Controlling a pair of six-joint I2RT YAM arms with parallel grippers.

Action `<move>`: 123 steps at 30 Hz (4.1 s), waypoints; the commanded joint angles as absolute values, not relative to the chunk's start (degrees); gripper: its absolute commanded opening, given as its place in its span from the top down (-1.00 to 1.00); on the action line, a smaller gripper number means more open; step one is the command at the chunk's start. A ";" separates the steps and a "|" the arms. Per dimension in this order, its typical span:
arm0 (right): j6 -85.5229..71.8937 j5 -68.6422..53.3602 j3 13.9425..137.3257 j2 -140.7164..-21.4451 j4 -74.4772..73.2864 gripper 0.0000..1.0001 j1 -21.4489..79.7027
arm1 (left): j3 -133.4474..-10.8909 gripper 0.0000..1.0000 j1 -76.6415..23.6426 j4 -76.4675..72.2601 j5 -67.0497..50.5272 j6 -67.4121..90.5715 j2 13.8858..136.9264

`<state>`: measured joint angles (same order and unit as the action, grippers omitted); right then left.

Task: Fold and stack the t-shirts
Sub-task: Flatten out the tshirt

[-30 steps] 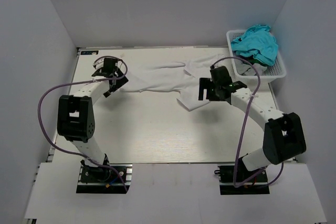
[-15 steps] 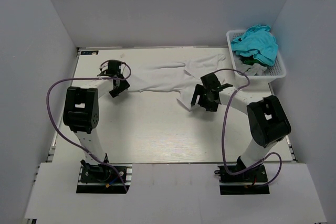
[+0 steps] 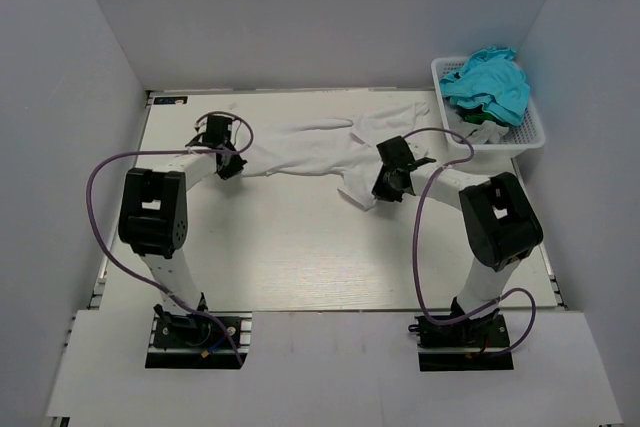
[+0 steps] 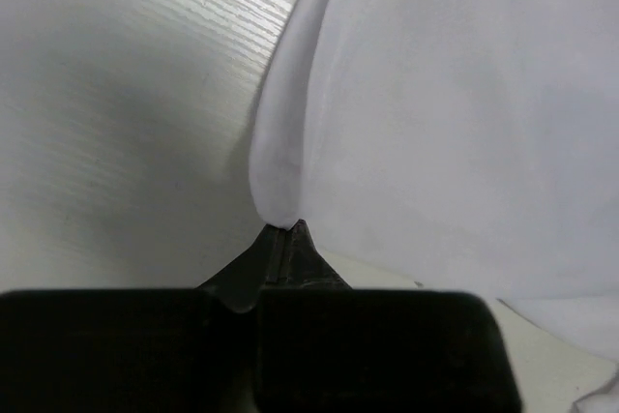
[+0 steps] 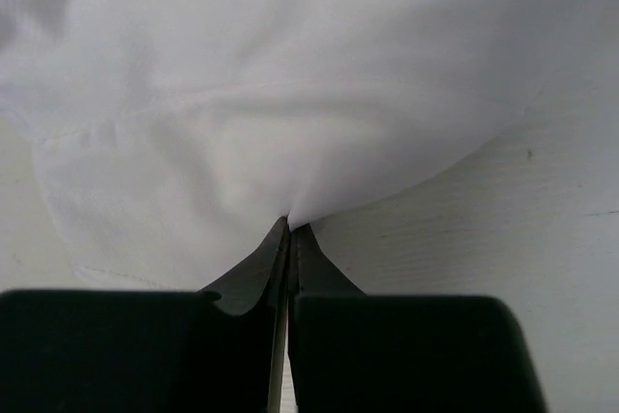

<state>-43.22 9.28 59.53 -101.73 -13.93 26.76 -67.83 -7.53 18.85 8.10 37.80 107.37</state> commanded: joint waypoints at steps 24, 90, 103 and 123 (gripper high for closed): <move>-18.21 20.84 81.46 -54.68 -28.39 1.00 26.90 | -70.74 1.00 -7.91 18.89 12.65 35.86 51.96; -18.10 6.60 94.88 -109.62 -16.44 -0.81 20.83 | -95.12 -1.00 -4.48 28.74 13.30 33.13 109.27; -22.24 -2.10 60.40 -91.93 -12.76 -0.81 21.53 | -69.18 -1.00 -7.73 28.83 2.02 36.21 93.42; -26.89 -0.26 53.01 -98.35 -13.97 -0.81 20.66 | -73.65 -1.00 -8.26 34.71 14.48 37.00 112.84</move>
